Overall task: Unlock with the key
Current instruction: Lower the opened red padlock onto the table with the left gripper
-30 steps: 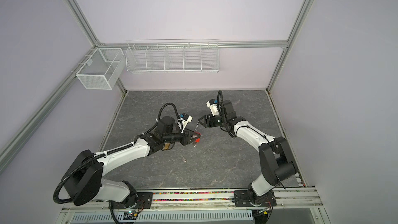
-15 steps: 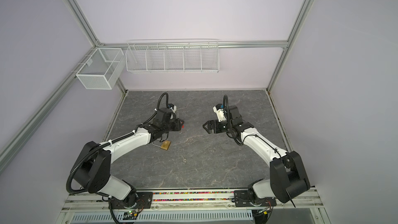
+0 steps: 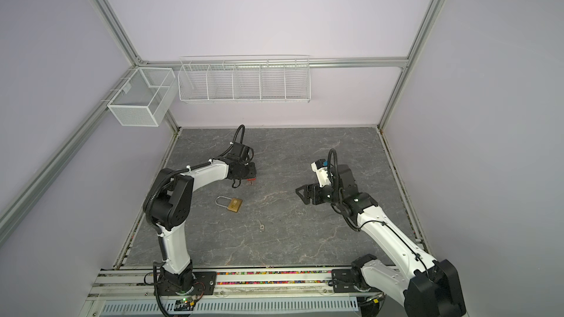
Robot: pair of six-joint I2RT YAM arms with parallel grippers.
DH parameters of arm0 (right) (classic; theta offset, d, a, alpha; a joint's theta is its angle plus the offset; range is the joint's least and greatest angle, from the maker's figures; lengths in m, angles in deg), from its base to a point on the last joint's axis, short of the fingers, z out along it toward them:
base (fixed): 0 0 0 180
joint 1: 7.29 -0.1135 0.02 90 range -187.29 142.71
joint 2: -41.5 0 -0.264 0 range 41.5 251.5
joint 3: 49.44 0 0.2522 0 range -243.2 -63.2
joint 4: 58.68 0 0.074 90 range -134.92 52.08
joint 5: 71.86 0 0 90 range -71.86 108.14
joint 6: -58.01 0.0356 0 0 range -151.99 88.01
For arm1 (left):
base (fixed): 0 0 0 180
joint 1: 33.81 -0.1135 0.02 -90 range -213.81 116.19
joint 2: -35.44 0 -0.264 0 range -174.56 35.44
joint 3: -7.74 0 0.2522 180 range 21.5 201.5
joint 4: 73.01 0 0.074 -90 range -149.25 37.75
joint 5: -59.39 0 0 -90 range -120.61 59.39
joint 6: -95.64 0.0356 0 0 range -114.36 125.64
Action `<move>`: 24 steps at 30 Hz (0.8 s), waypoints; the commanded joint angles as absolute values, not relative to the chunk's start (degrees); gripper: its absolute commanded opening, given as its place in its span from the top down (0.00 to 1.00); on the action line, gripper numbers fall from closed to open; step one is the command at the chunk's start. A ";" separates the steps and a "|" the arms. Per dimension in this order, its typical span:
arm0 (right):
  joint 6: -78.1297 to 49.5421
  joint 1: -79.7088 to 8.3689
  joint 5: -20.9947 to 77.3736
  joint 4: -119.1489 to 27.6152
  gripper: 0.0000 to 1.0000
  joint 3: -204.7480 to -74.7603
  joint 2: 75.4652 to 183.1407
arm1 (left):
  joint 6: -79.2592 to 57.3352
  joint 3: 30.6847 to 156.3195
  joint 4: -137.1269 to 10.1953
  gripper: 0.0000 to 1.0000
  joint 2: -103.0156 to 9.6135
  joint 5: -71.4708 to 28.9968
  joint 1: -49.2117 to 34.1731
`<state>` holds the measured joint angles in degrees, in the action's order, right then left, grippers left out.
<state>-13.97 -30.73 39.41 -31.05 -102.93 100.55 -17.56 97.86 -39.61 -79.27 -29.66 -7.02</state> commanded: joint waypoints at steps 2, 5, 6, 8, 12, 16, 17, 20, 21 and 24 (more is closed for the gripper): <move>-13.01 -30.62 39.29 -33.10 0.11 -100.52 95.00 | -17.89 102.27 -36.83 1.00 -82.71 -25.94 -6.53; -13.17 -30.67 38.46 -31.88 0.12 -100.21 93.50 | -17.78 103.89 -37.38 1.00 -84.31 -24.02 -5.77; -13.34 -30.67 38.29 -31.50 0.11 -100.20 93.36 | -18.03 104.58 -37.19 1.00 -84.81 -23.84 -5.41; -13.49 -30.60 38.27 -31.13 0.12 -100.12 93.27 | -18.13 106.58 -36.25 1.00 -86.16 -23.99 -4.50; -13.61 -30.60 38.25 -30.88 0.12 -99.85 93.10 | -19.17 111.53 -32.92 1.00 -89.55 -25.79 -2.56; -13.80 -30.66 38.44 -30.44 0.12 -99.68 92.68 | -19.95 118.22 -27.44 1.00 -94.17 -27.45 -1.22; -13.89 -30.63 38.56 -30.33 0.12 -99.52 92.40 | -20.03 119.75 -26.37 1.00 -95.11 -27.73 -0.76; -14.13 -30.62 38.37 -29.83 0.11 -99.26 91.53 | -20.28 122.89 -24.25 0.94 -97.26 -28.74 0.38; -14.22 -30.64 38.28 -29.51 0.11 -99.27 91.19 | -20.44 123.83 -23.69 0.87 -97.96 -28.91 0.62; -14.50 -30.56 38.14 -28.59 0.12 -99.41 90.43 | -20.93 125.79 -22.91 0.76 -99.09 -29.36 1.41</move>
<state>-13.60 -30.73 38.61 -29.37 -99.95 91.85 -19.83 124.61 -28.53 -95.82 -27.87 0.54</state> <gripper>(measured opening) 0.885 0.361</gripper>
